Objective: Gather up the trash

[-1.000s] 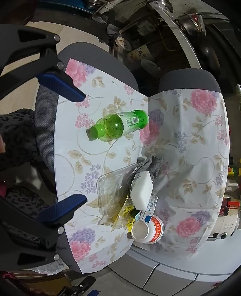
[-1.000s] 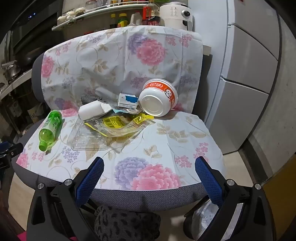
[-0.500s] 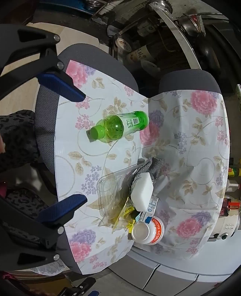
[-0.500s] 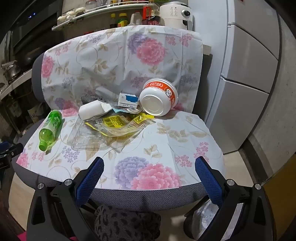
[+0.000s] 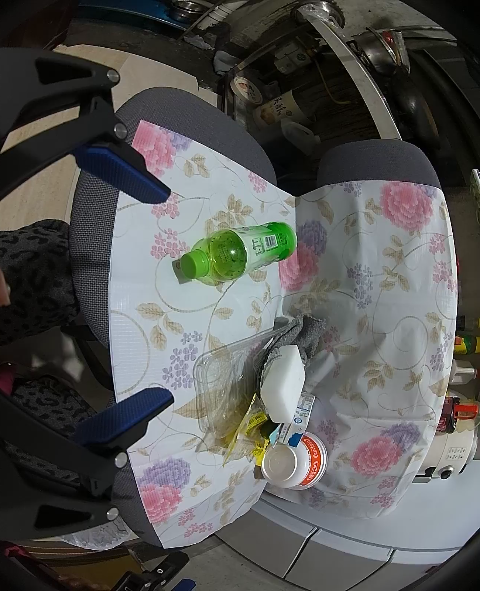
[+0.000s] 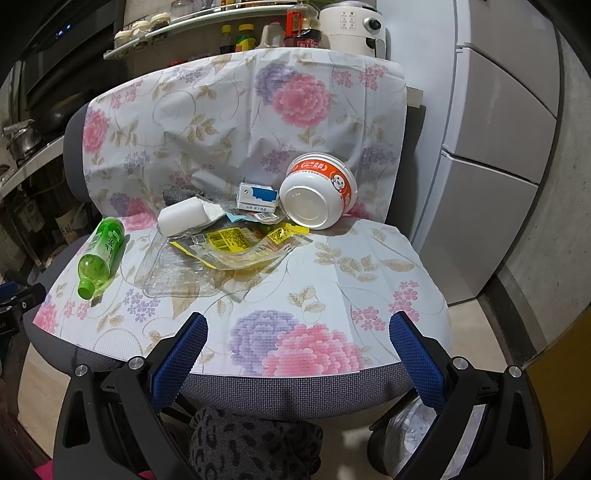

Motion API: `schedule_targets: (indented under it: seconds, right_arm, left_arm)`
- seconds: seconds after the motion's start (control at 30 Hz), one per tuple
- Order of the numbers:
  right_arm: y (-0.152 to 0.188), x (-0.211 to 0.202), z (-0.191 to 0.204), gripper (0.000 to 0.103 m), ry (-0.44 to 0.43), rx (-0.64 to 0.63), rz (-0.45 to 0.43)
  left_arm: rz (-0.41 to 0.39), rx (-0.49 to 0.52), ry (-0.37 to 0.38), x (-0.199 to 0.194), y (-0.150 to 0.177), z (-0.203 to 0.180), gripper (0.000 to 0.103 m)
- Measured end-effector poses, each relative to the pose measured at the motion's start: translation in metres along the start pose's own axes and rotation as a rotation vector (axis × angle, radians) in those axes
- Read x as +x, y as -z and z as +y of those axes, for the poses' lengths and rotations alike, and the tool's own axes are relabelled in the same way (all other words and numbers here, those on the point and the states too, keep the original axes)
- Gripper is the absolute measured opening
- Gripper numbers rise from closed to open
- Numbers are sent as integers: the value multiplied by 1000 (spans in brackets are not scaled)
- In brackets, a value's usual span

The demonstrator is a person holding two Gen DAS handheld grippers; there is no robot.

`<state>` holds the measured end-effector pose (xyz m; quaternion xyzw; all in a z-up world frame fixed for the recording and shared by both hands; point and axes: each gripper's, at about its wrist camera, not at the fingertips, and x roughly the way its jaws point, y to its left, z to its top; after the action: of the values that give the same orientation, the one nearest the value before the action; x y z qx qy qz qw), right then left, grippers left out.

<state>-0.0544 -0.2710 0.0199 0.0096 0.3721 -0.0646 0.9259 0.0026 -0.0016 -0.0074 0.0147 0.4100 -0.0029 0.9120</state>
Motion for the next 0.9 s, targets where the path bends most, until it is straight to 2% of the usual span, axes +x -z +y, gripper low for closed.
schedule_targets:
  seconds: [0.9]
  right_arm:
    - [1,3,-1,97,-2,1,3]
  left_arm:
    - [2,7,-2,-4,1,8,97]
